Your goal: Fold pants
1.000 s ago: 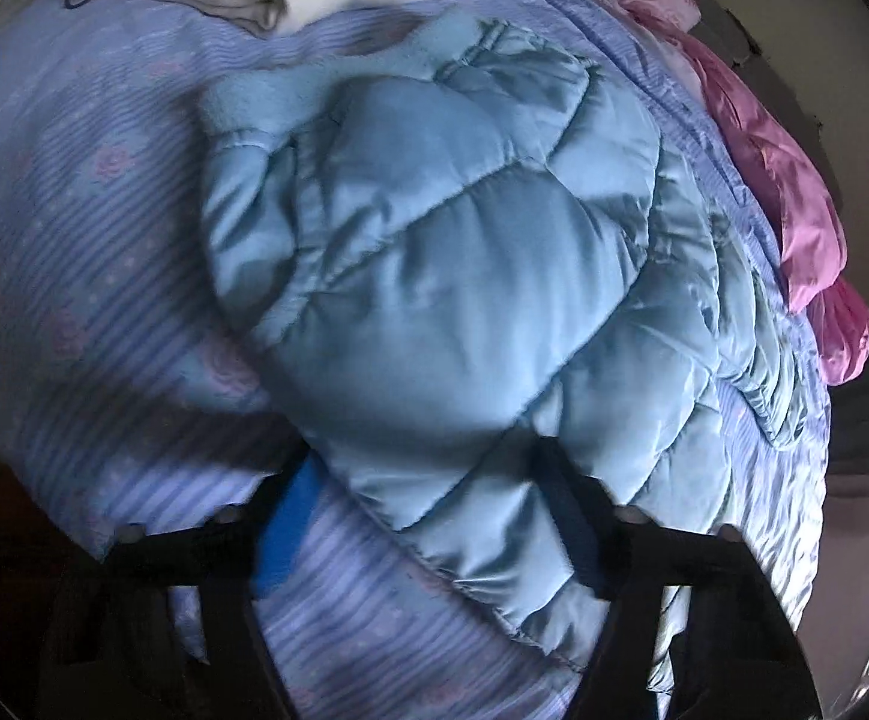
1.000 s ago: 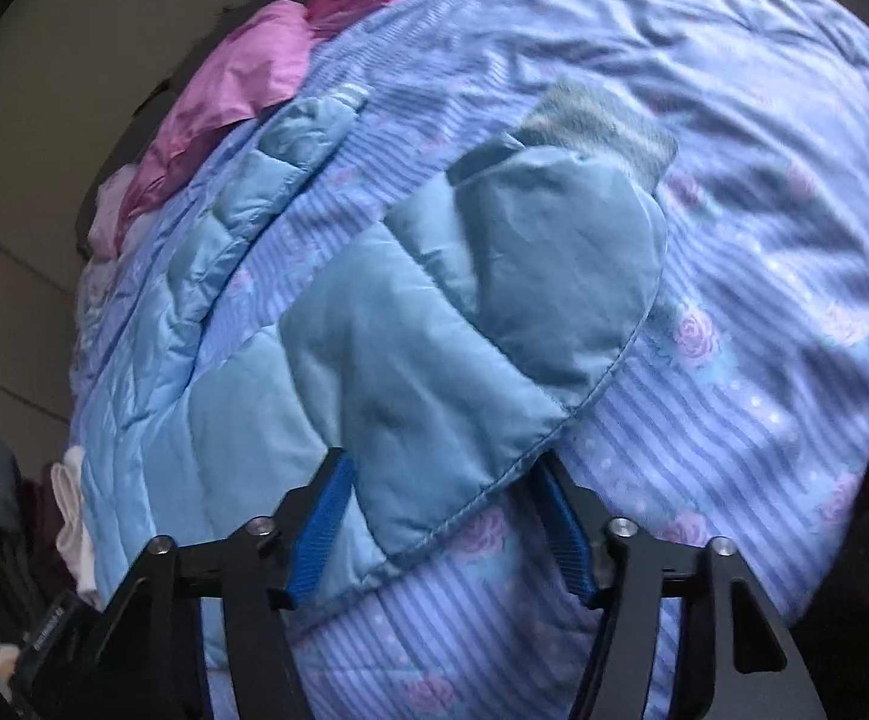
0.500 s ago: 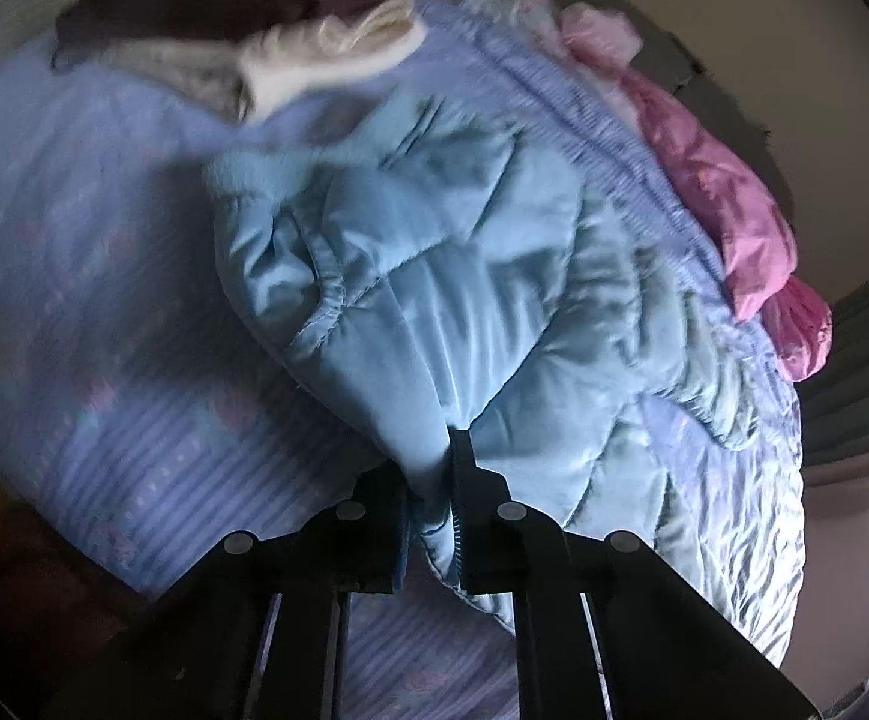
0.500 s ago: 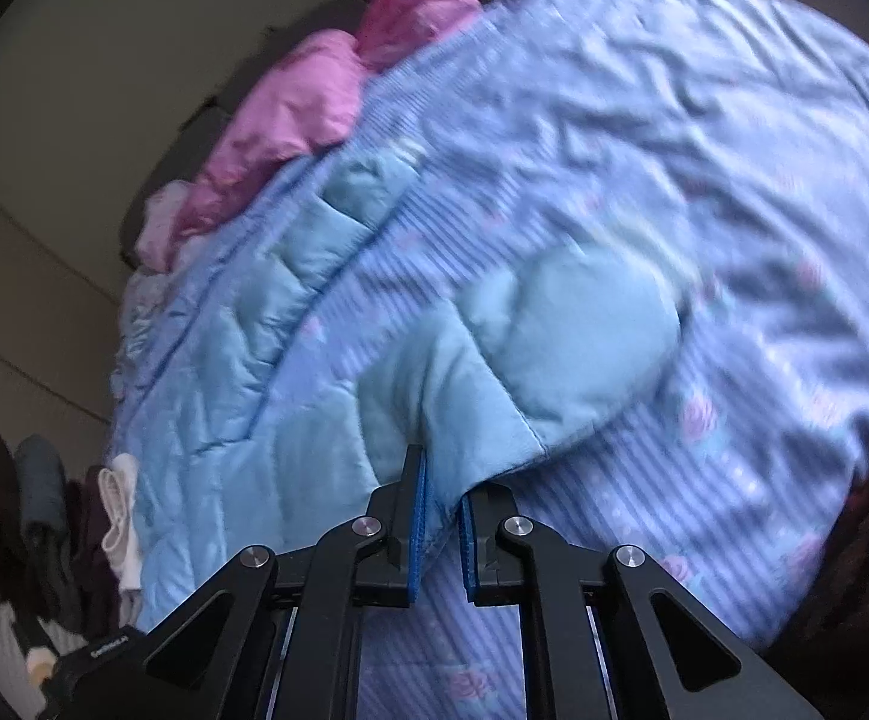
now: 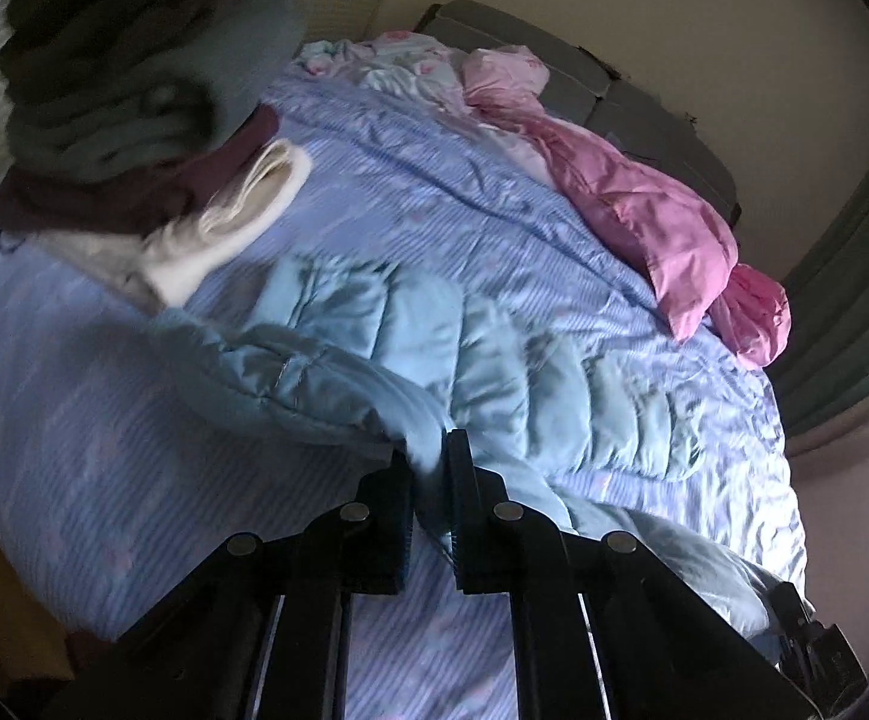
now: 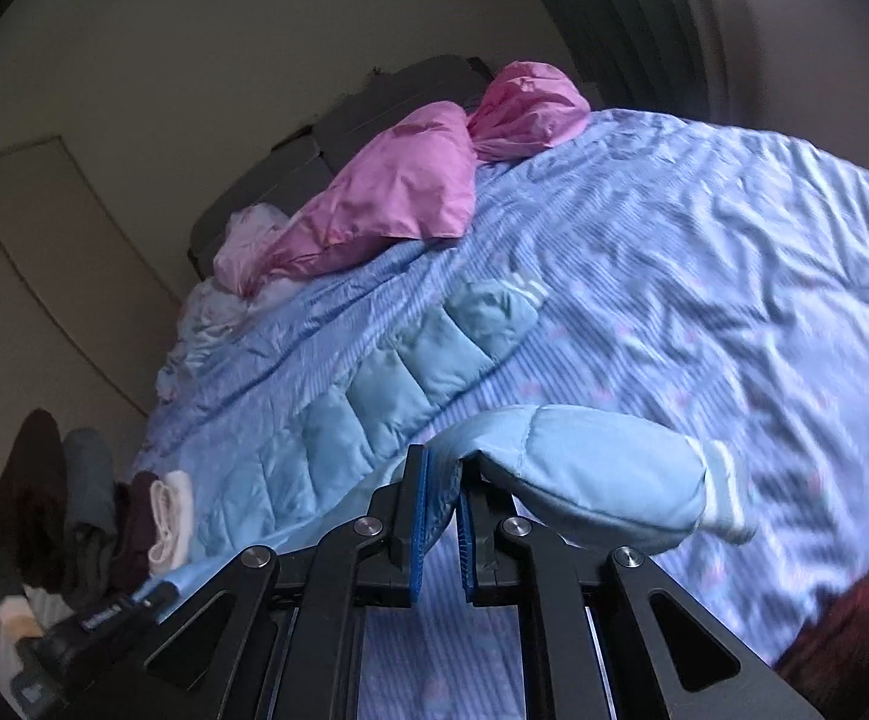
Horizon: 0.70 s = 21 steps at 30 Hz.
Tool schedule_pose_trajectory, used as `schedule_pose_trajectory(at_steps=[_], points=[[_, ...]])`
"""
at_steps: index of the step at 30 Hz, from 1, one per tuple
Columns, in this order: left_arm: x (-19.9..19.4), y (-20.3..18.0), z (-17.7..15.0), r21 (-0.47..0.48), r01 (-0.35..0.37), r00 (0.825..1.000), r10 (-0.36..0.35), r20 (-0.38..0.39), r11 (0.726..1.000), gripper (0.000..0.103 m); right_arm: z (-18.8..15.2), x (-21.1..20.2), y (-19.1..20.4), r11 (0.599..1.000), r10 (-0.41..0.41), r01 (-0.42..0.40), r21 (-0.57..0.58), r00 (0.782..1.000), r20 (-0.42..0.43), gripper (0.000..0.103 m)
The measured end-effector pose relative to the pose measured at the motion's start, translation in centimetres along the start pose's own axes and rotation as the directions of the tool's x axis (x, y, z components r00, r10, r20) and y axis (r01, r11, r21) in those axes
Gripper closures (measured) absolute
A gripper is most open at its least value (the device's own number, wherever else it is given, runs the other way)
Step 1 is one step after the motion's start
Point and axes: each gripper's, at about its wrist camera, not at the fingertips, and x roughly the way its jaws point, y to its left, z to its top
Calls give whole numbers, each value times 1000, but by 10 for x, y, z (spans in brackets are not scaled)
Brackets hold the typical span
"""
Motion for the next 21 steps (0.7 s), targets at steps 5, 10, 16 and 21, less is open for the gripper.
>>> schedule_pose_trajectory(at_steps=[5, 10, 16, 21], points=[[18, -24, 31, 58, -43, 999, 44, -13, 997, 92, 35, 29, 22, 998, -40, 37, -54, 998, -57, 93], [43, -41, 58, 84, -56, 998, 60, -38, 995, 92, 73, 73, 41, 988, -88, 70, -136, 987, -132, 93], [76, -63, 80, 144, -96, 994, 102, -36, 985, 92, 103, 131, 48, 984, -124, 91, -153, 968, -218, 93], [109, -71, 93, 174, -128, 990, 137, -43, 976, 92, 112, 173, 62, 968, -172, 124, -219, 961, -216, 93]])
